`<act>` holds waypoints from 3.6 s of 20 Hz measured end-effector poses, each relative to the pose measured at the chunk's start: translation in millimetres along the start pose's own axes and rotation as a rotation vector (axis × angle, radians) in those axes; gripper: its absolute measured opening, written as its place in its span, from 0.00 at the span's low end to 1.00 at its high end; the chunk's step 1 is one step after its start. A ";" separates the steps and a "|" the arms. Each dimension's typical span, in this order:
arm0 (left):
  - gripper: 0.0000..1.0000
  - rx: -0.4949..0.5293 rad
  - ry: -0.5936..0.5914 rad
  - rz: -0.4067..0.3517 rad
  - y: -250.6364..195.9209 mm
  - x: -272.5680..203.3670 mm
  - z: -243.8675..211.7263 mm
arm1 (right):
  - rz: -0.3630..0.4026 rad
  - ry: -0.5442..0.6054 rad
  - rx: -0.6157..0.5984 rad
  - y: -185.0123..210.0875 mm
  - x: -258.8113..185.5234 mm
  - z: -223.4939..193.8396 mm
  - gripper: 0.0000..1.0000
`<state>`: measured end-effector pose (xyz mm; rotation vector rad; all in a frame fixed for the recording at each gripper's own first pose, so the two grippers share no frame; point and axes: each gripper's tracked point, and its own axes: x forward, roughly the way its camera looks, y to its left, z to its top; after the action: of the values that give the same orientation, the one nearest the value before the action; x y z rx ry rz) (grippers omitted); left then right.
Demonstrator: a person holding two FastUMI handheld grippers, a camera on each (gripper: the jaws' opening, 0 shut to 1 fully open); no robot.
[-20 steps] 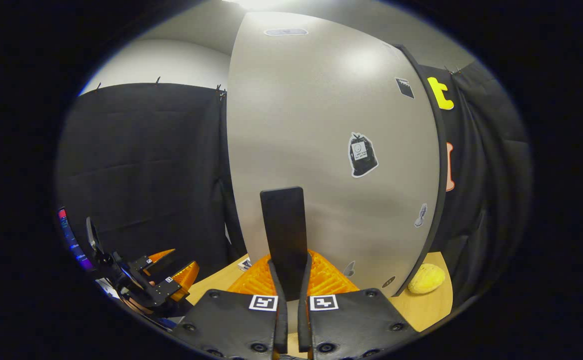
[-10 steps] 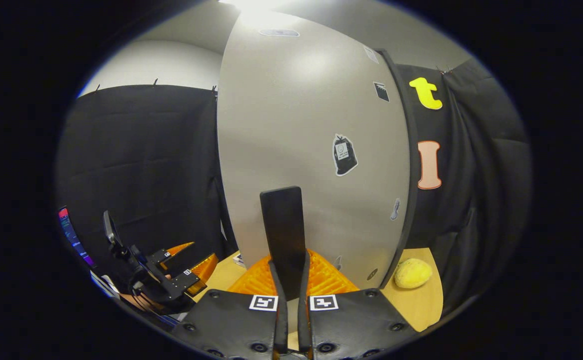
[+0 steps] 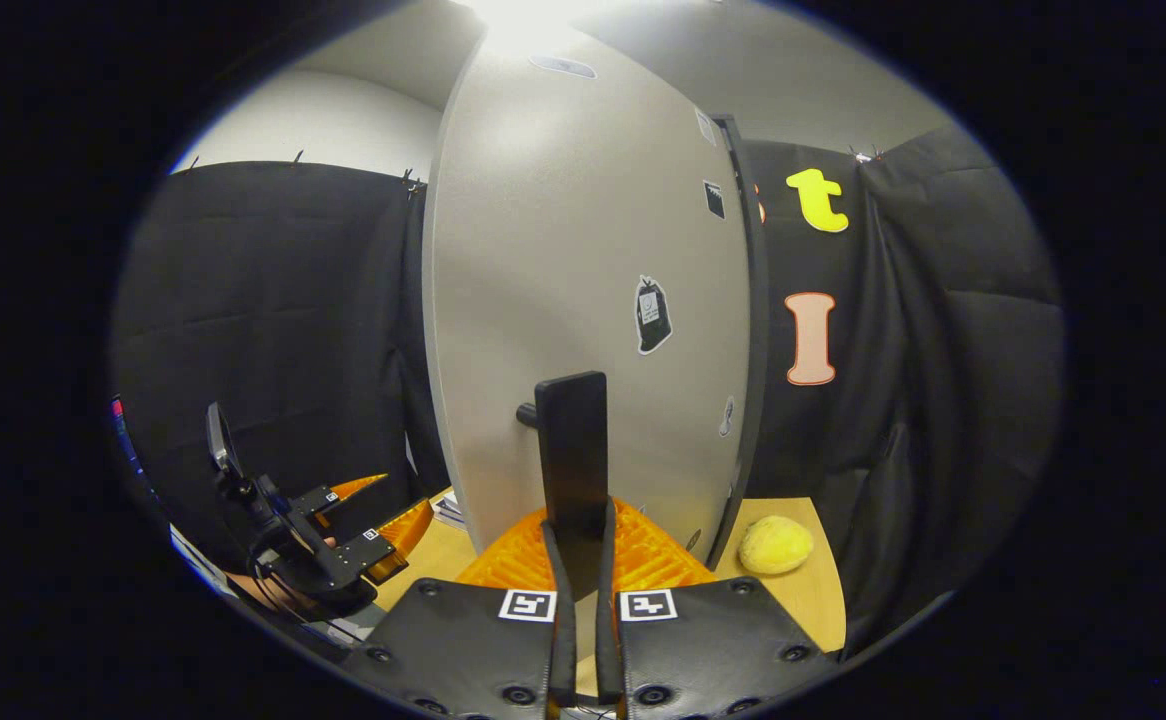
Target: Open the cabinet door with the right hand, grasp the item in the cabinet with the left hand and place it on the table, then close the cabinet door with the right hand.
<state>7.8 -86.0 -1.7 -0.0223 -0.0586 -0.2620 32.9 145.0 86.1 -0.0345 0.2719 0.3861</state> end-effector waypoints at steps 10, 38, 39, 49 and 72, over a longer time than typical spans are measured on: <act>0.84 -0.003 -0.003 -0.044 -66.0 8.8 11.6 | -0.073 -0.025 0.026 -25.1 -9.2 0.1 0.09; 0.84 0.000 0.036 -0.007 -150.0 58.2 12.8 | -0.229 -0.140 0.100 -123.9 -66.1 -3.9 0.35; 0.84 0.003 0.034 -0.001 -152.7 63.5 13.1 | -0.262 -0.140 0.079 -135.5 -66.8 -7.8 0.53; 0.84 -0.023 0.069 0.051 -134.2 139.6 28.4 | -0.473 -0.087 0.033 -213.9 -51.9 -50.3 1.00; 0.84 -0.069 0.125 -0.043 -116.6 302.6 -24.2 | -0.674 0.027 0.179 -217.7 2.1 -70.8 0.98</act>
<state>270.7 -277.5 -5.8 -0.0736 0.0741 -0.3081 98.7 -61.9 13.3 0.0447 0.3038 -0.3089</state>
